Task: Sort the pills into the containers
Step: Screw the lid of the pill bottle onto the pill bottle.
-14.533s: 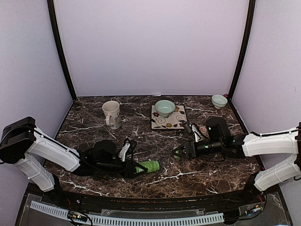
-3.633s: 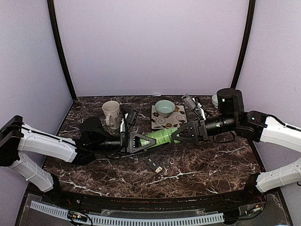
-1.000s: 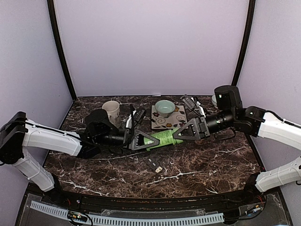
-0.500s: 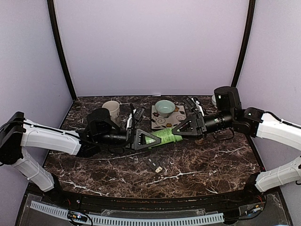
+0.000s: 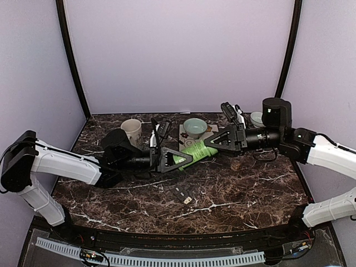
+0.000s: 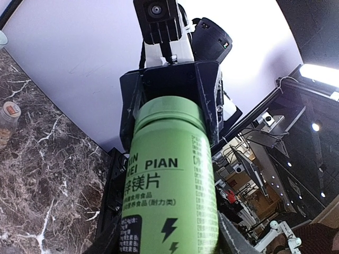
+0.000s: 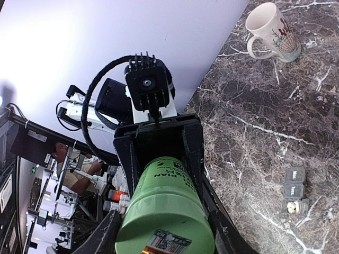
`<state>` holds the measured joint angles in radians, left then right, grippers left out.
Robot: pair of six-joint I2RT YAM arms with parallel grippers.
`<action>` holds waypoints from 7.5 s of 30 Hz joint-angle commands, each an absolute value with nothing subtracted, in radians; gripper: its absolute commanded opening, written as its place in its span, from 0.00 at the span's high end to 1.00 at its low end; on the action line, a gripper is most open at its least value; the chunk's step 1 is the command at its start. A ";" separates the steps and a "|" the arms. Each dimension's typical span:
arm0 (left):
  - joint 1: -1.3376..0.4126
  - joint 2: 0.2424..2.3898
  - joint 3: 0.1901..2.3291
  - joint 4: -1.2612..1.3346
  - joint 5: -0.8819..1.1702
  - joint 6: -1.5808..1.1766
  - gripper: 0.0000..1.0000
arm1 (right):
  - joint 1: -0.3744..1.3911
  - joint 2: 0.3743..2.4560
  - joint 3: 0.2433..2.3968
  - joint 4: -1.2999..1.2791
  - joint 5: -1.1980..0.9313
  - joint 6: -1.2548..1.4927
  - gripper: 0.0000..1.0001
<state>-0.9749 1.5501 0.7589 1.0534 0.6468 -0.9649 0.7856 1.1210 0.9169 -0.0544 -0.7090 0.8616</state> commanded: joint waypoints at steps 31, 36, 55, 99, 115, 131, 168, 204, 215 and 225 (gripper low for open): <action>-1.077 1.411 0.921 0.781 0.528 -0.719 1.00 | 0.897 1.236 1.062 -0.234 -0.589 0.860 0.83; -1.085 1.372 0.916 0.724 0.451 -0.655 1.00 | 0.900 1.244 1.067 -0.275 -0.562 0.882 0.87; -1.185 1.288 0.954 0.521 0.073 -0.379 1.00 | 0.900 1.281 1.066 -0.315 -0.517 0.956 1.00; -1.575 1.589 1.075 1.368 -0.832 0.769 1.00 | 0.900 1.381 1.088 -0.296 -0.489 1.055 1.00; -1.577 1.421 0.913 1.240 -0.866 0.557 1.00 | 0.894 1.304 1.092 -0.287 -0.451 1.020 0.72; -1.567 1.269 0.790 1.122 -0.853 0.361 1.00 | 0.885 1.258 1.106 -0.256 -0.436 0.981 0.34; -1.502 1.127 0.735 0.814 -0.709 0.044 1.00 | 0.868 1.226 1.146 -0.211 -0.455 0.915 0.30; -1.131 1.020 0.677 0.562 0.122 -0.649 1.00 | 0.805 1.075 1.056 -0.075 -0.758 0.645 0.25; -1.089 1.074 0.680 0.642 0.243 -0.725 1.00 | 0.844 1.113 1.075 -0.130 -0.777 0.604 0.24; -1.060 1.123 0.683 0.700 0.348 -0.795 1.00 | 0.857 1.142 1.092 -0.148 -0.791 0.577 0.24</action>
